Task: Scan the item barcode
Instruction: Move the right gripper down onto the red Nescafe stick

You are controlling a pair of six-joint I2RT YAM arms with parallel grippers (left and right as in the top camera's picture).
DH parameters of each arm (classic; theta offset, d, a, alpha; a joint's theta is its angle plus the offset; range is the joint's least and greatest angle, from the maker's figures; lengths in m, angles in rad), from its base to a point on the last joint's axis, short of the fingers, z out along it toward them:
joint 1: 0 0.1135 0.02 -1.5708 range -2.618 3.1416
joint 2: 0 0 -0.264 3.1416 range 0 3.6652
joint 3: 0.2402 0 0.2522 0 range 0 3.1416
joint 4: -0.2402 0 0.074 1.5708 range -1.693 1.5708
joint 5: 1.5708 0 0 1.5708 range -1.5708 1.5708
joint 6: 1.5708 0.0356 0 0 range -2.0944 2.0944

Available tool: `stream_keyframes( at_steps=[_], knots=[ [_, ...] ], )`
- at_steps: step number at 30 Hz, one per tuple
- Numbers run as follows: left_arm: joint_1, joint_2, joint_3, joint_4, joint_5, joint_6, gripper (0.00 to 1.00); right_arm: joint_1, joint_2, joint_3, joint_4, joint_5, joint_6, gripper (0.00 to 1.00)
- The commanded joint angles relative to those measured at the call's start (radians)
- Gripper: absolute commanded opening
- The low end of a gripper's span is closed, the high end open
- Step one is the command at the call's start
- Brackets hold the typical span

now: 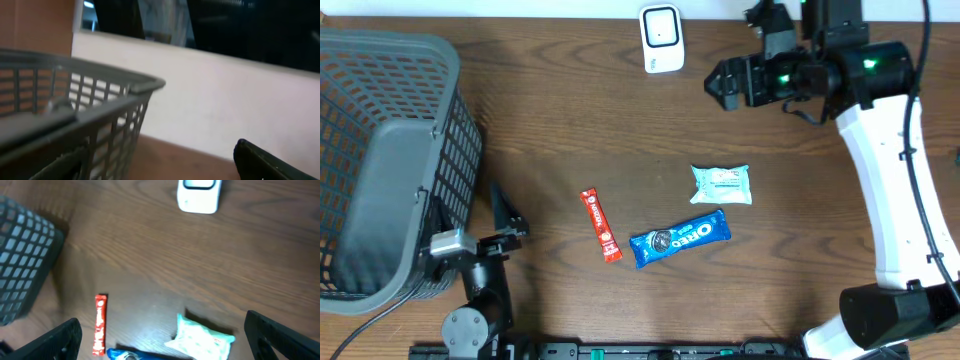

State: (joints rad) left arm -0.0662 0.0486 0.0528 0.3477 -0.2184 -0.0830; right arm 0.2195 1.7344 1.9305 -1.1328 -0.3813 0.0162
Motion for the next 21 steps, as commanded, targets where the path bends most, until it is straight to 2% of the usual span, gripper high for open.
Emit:
stream_keyframes(
  at_steps=[1, 10, 17, 21],
  knots=[
    [0.003, -0.008, 0.000, -0.030, 0.009, -0.008, 0.92, 0.035, 0.002, -0.003, 0.000, 0.005, 0.023, 0.99],
    [0.003, -0.007, 0.000, -0.060, 0.009, -0.008, 0.92, 0.172, 0.046, -0.003, 0.016, 0.016, 0.146, 0.99],
    [0.003, -0.006, 0.000, -0.060, 0.009, -0.008, 0.92, 0.307, 0.144, -0.003, 0.035, 0.188, 0.225, 0.99],
    [0.003, -0.006, 0.000, -0.060, 0.009, -0.008, 0.92, 0.349, 0.198, -0.003, 0.032, 0.193, 0.227, 0.99]
  ],
)
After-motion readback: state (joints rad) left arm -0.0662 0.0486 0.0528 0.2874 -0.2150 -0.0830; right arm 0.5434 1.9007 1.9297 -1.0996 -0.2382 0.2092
